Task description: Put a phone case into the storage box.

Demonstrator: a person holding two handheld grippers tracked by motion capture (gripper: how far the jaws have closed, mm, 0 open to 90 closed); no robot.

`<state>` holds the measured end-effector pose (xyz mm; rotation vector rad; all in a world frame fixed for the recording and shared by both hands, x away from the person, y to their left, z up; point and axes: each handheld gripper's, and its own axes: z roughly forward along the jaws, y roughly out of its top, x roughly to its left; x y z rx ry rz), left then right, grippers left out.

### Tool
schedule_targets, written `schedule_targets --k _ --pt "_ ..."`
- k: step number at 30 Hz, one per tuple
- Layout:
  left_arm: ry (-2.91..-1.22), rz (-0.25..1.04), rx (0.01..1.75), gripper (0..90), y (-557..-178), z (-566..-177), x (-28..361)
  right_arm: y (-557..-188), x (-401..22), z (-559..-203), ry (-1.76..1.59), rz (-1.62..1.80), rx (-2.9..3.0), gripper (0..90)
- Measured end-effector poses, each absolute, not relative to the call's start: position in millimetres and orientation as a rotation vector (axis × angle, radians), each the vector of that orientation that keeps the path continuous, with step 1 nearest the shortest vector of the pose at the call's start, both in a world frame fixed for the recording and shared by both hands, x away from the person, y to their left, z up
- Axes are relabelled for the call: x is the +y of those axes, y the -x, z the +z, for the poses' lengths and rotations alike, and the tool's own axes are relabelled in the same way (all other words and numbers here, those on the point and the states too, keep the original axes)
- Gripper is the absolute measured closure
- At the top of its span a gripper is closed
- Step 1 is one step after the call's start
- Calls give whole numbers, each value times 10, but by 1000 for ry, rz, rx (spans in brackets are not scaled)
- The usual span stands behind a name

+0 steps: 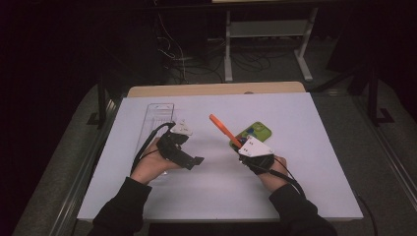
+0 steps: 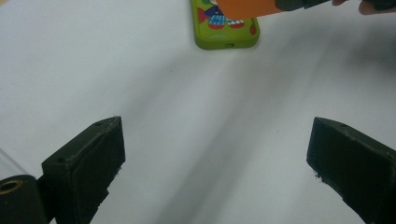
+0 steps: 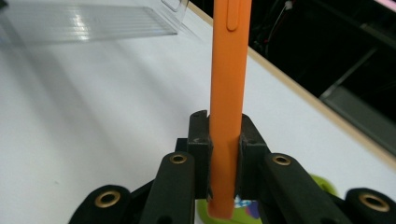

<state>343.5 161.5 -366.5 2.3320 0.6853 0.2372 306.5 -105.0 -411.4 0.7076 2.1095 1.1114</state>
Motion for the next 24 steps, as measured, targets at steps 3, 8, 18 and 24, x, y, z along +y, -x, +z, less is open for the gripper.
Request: schedule_targets --k 3,8,18,24 --pt "-2318 238 687 38 -3435 -3659 1617 -3085 -1073 -4121 -817 1198 2149 780" --pt "-2315 233 691 37 -3432 -3663 1611 -3122 -1108 -4114 -905 1308 2181 781" --pt "-2327 236 686 36 -3436 -3677 1601 -3179 -1189 -4124 -1098 1500 2169 781" --pt "-2332 248 683 35 -3447 -3676 1613 -3207 -1224 -4167 -1214 1594 2145 782"
